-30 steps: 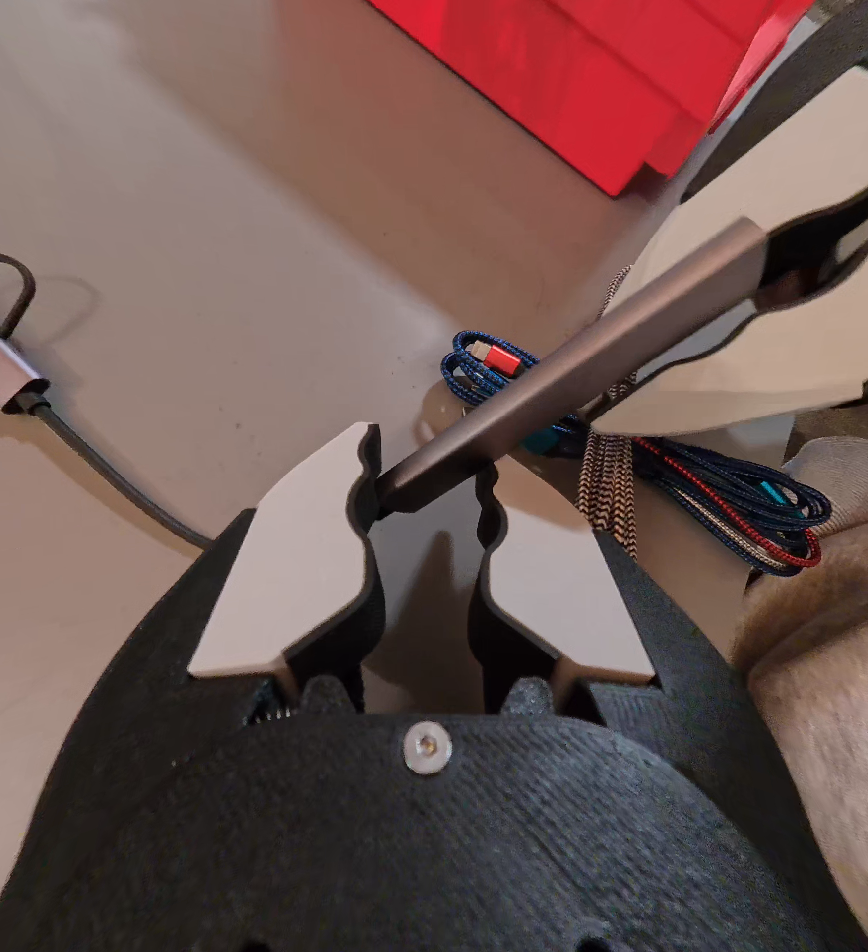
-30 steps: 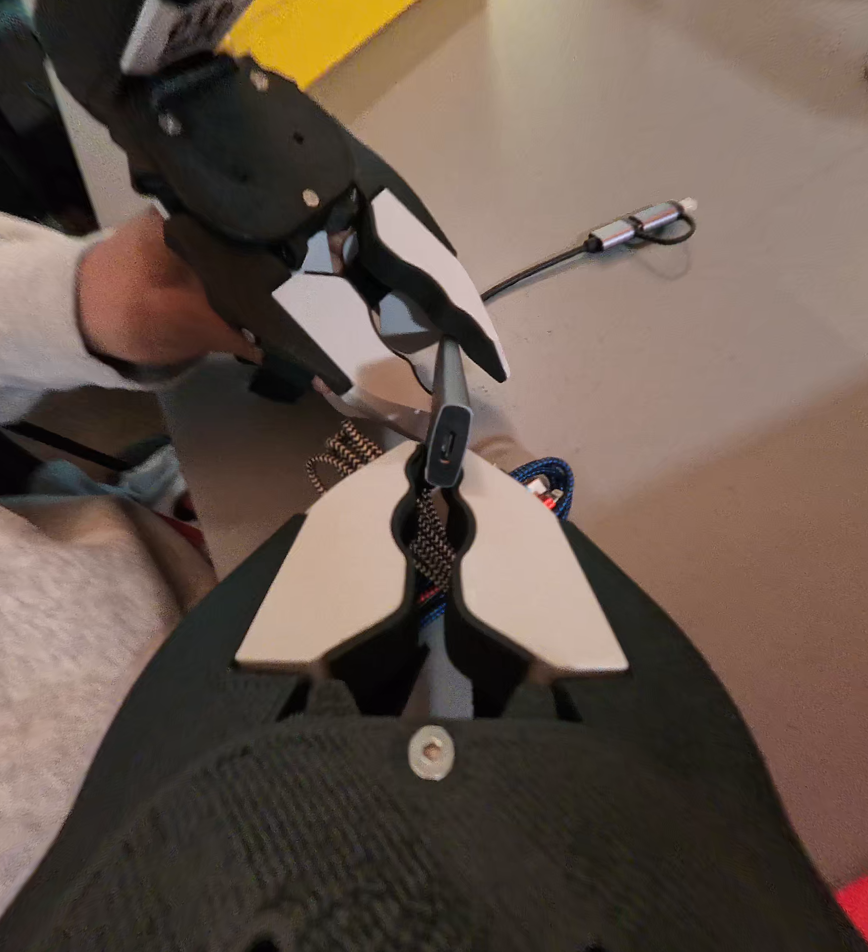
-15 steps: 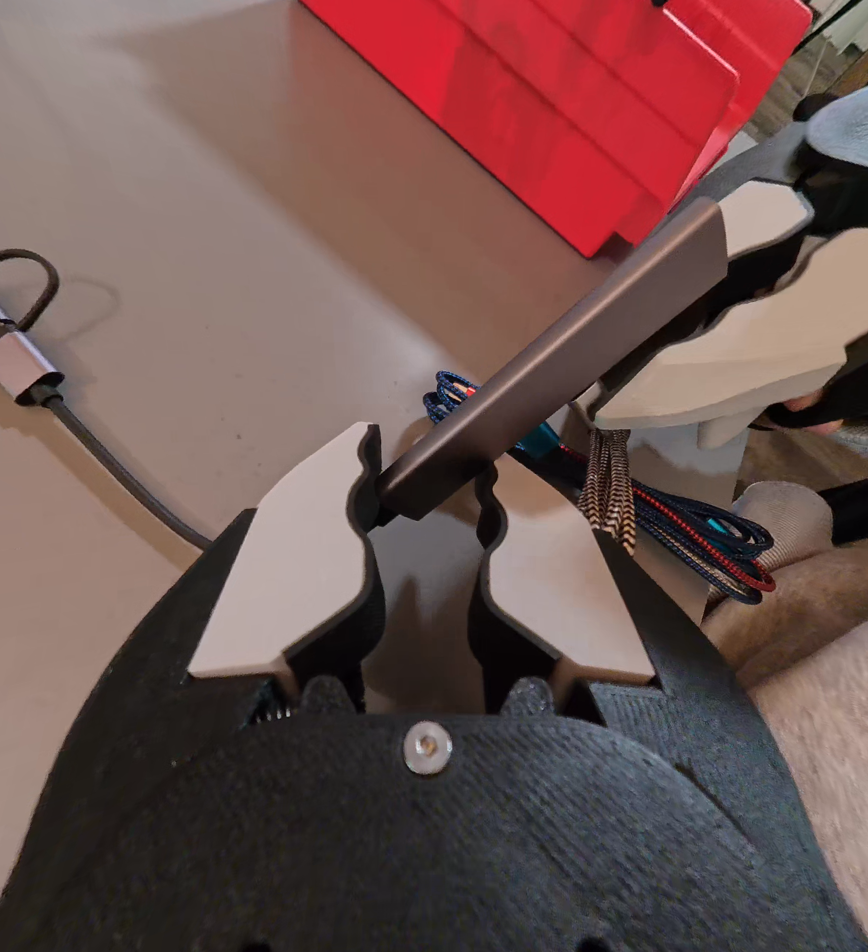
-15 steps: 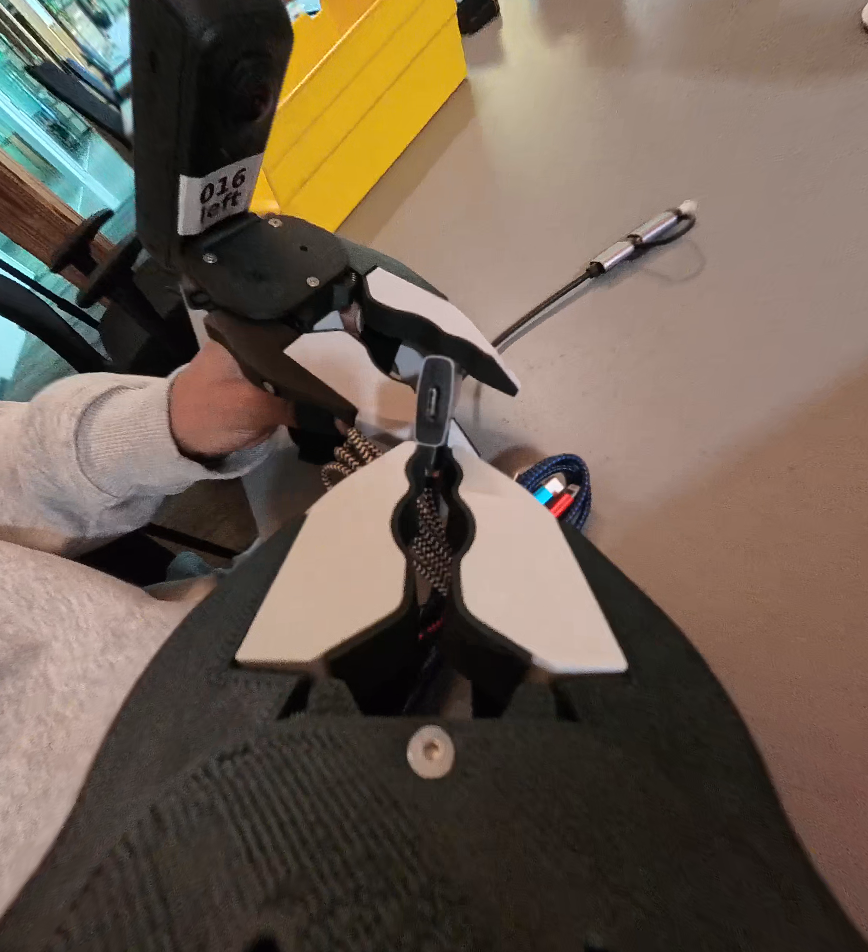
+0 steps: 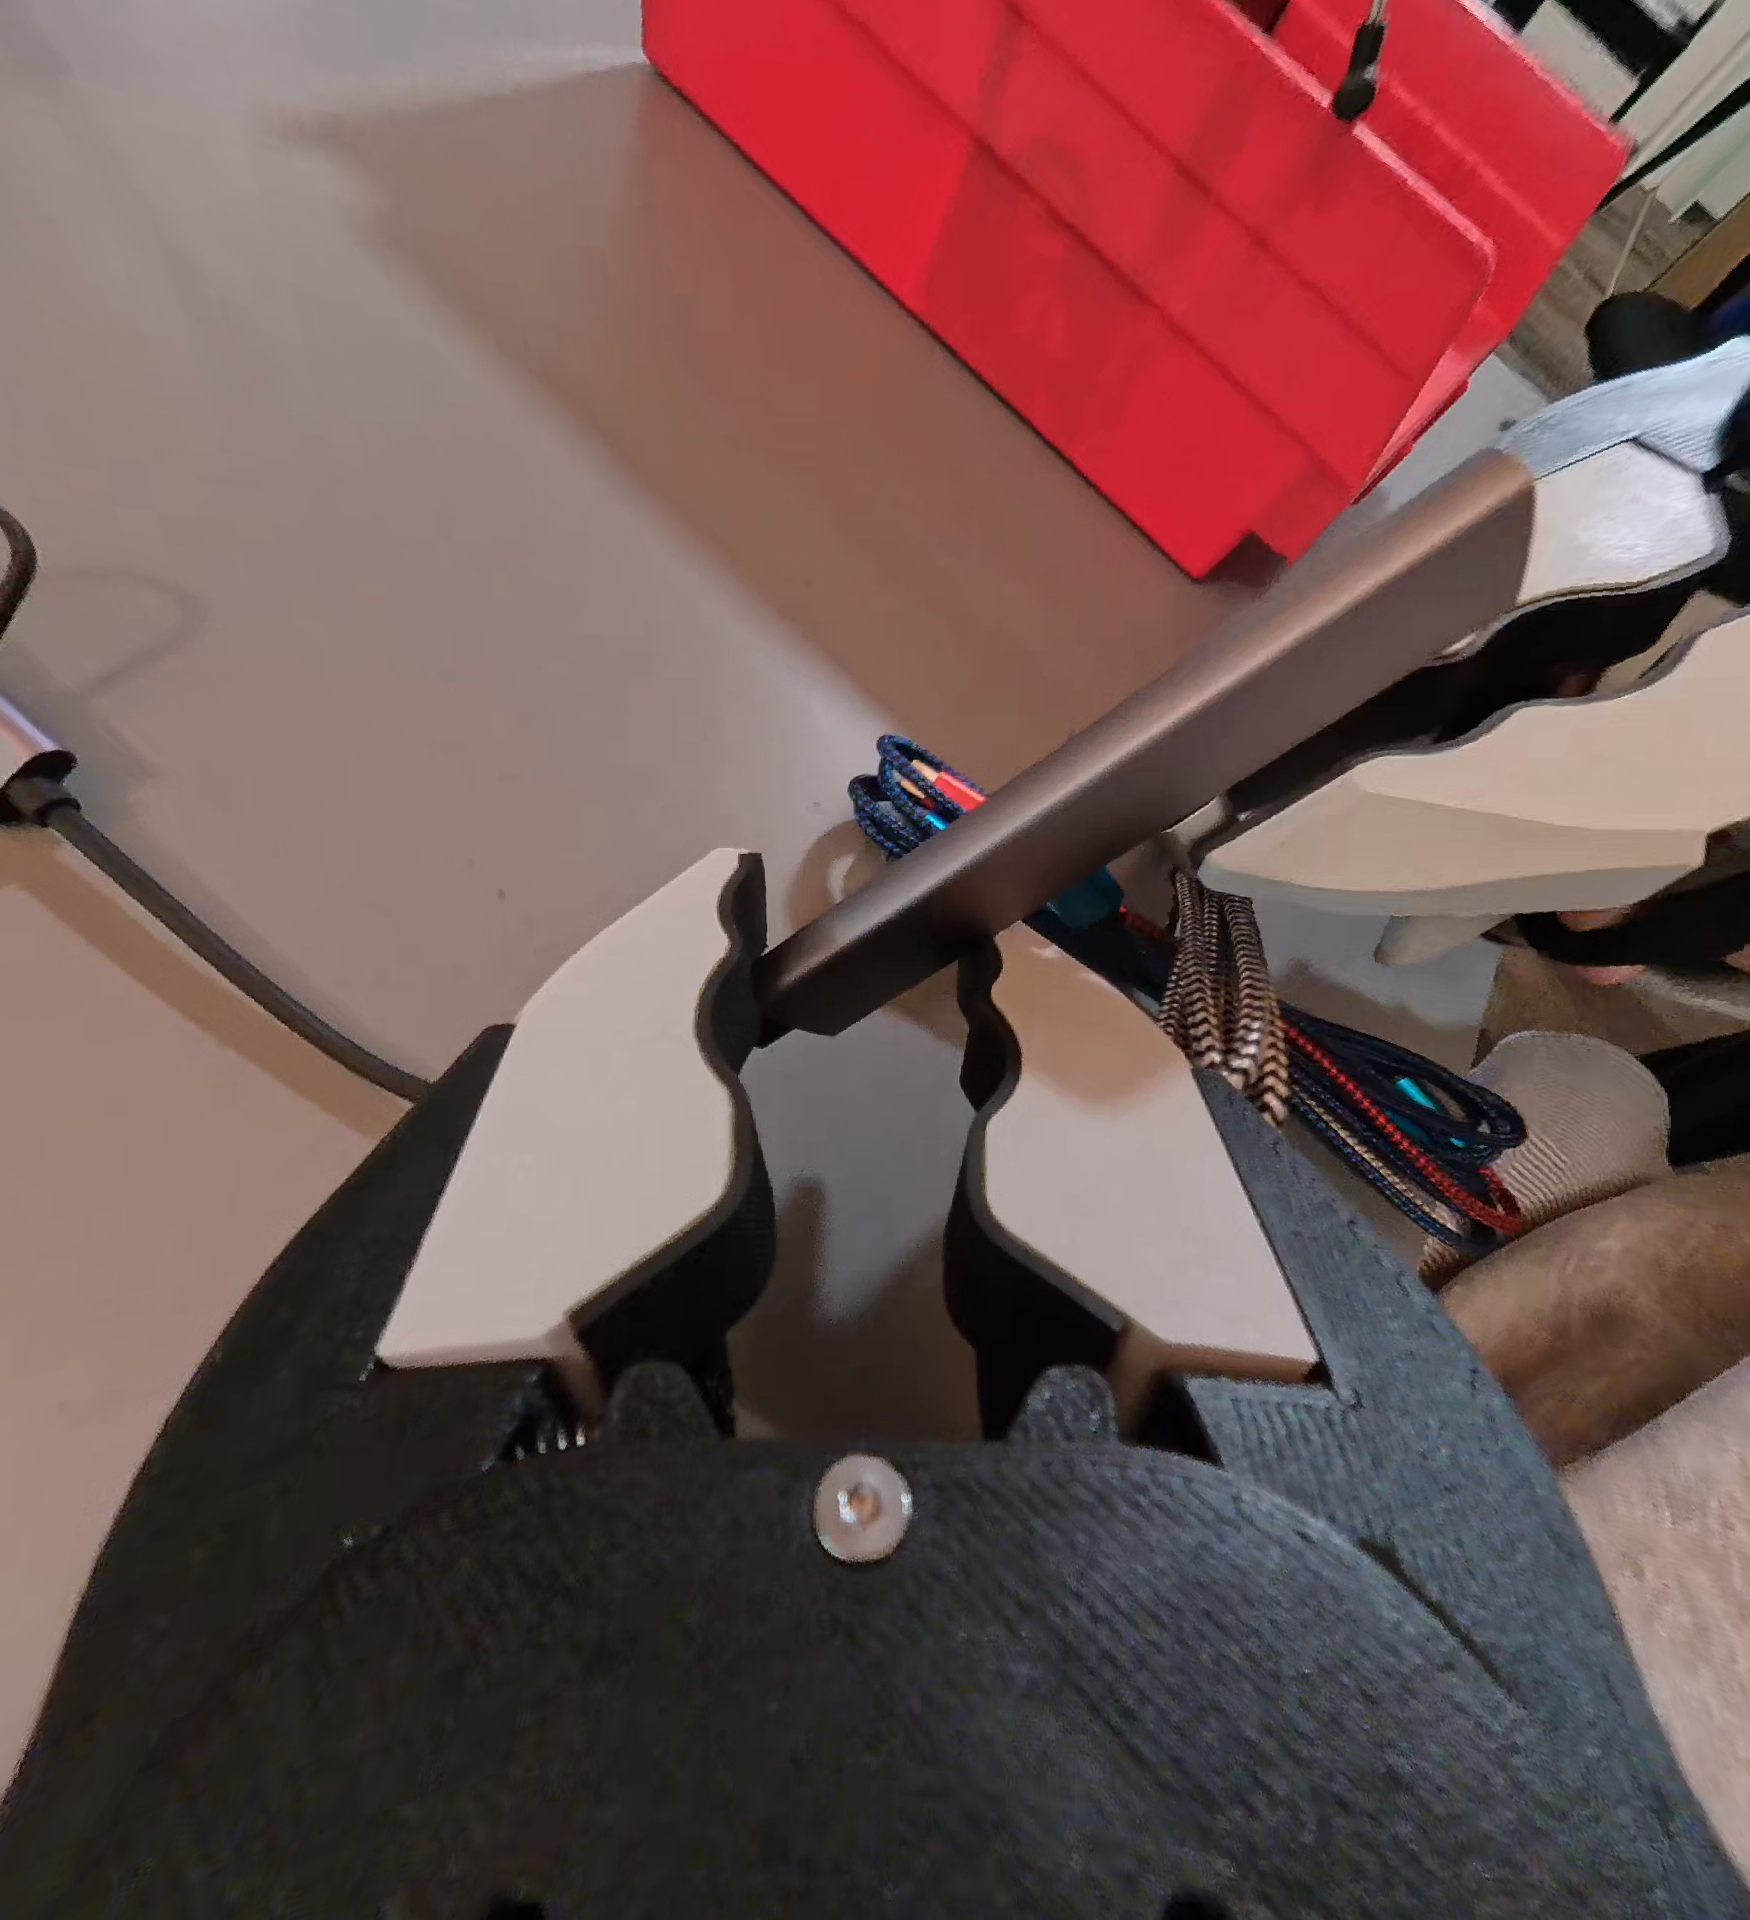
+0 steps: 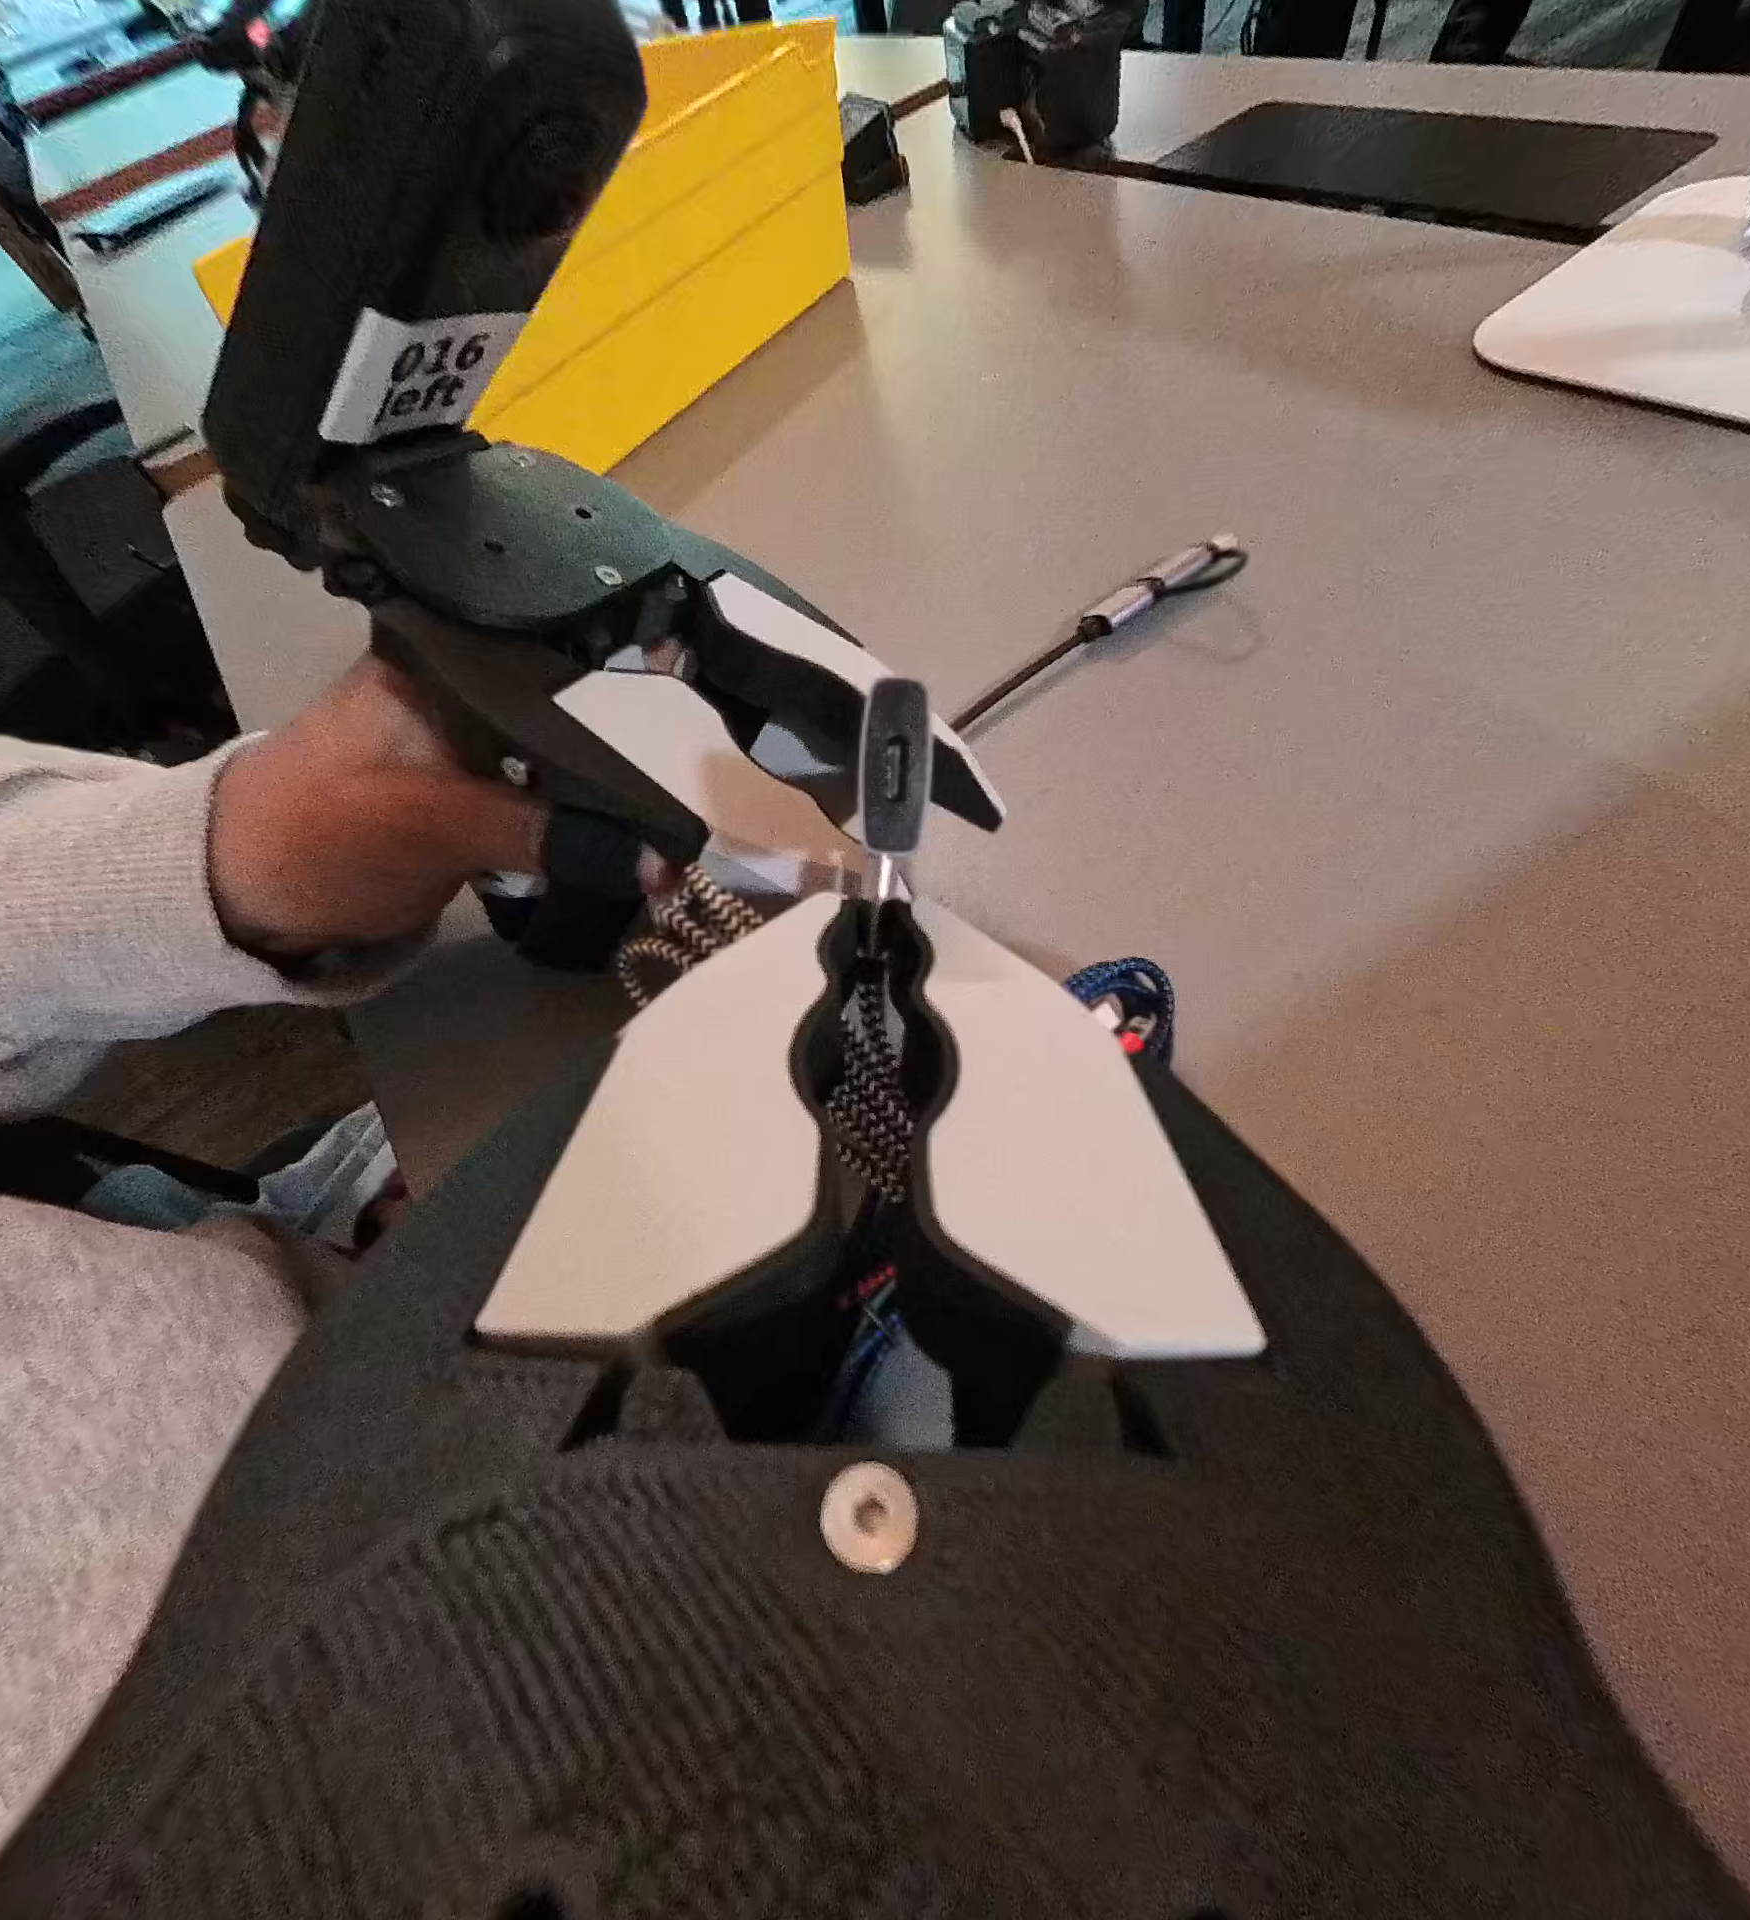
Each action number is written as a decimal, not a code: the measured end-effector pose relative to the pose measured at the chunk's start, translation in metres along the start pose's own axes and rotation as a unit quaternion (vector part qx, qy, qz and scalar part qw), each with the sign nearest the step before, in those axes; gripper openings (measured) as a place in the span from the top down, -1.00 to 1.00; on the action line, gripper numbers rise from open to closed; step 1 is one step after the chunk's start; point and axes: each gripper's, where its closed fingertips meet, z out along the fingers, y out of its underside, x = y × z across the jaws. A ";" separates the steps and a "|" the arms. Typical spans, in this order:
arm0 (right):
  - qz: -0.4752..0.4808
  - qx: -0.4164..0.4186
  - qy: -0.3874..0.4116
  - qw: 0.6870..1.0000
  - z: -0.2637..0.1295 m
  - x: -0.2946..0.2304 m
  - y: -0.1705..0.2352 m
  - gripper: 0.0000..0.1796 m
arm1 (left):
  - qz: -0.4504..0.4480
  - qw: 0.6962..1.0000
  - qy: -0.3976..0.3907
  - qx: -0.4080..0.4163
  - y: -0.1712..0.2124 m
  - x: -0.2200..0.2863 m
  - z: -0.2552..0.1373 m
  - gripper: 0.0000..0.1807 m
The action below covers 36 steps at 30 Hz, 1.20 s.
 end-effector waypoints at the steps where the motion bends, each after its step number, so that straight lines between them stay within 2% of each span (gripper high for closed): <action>1: -0.014 -0.010 0.010 1.000 0.000 0.000 0.002 0.92 | -0.003 1.000 -0.002 0.000 0.001 0.000 0.000 0.54; 3: -0.008 -0.017 0.012 1.000 0.001 -0.001 0.002 0.91 | -0.014 1.000 0.004 0.001 0.001 0.000 0.000 0.54; 6: 0.127 -0.004 -0.058 0.990 -0.001 -0.001 0.002 0.92 | -0.020 1.000 0.007 0.003 0.001 0.001 0.001 0.54; 7: 0.132 -0.006 -0.058 0.990 -0.001 0.000 0.003 0.92 | -0.031 0.999 0.014 0.000 0.002 0.001 0.002 0.54; 9: 0.085 -0.002 -0.042 0.996 -0.003 -0.001 -0.001 0.92 | -0.011 0.999 0.030 0.010 -0.002 0.005 0.000 0.54; 11: 0.045 0.002 -0.034 0.998 -0.005 -0.001 -0.005 0.92 | 0.041 0.999 0.012 0.009 -0.005 0.004 -0.003 0.56; 15: 0.048 0.019 -0.040 0.998 -0.007 0.002 -0.007 0.92 | 0.073 0.997 0.026 0.025 -0.006 0.008 -0.010 0.56; 19: 0.046 0.031 -0.023 0.998 -0.009 0.015 -0.009 0.93 | 0.068 0.992 0.051 0.096 -0.026 0.012 -0.030 0.32; 25: 0.042 0.051 -0.027 0.997 -0.011 0.020 -0.011 0.93 | 0.146 0.963 0.020 0.225 -0.058 0.019 -0.070 0.09; 29: 0.026 0.053 -0.036 0.998 -0.008 0.014 -0.010 0.93 | 0.158 0.953 0.039 0.256 -0.063 0.032 -0.080 0.20; 32: 0.010 0.052 -0.038 0.998 -0.006 0.010 -0.009 0.93 | 0.150 0.946 0.054 0.281 -0.067 0.036 -0.087 0.19; 36: 0.001 0.051 -0.041 0.998 -0.005 0.007 -0.008 0.93 | 0.163 0.941 -0.001 0.297 -0.072 0.026 -0.088 -0.11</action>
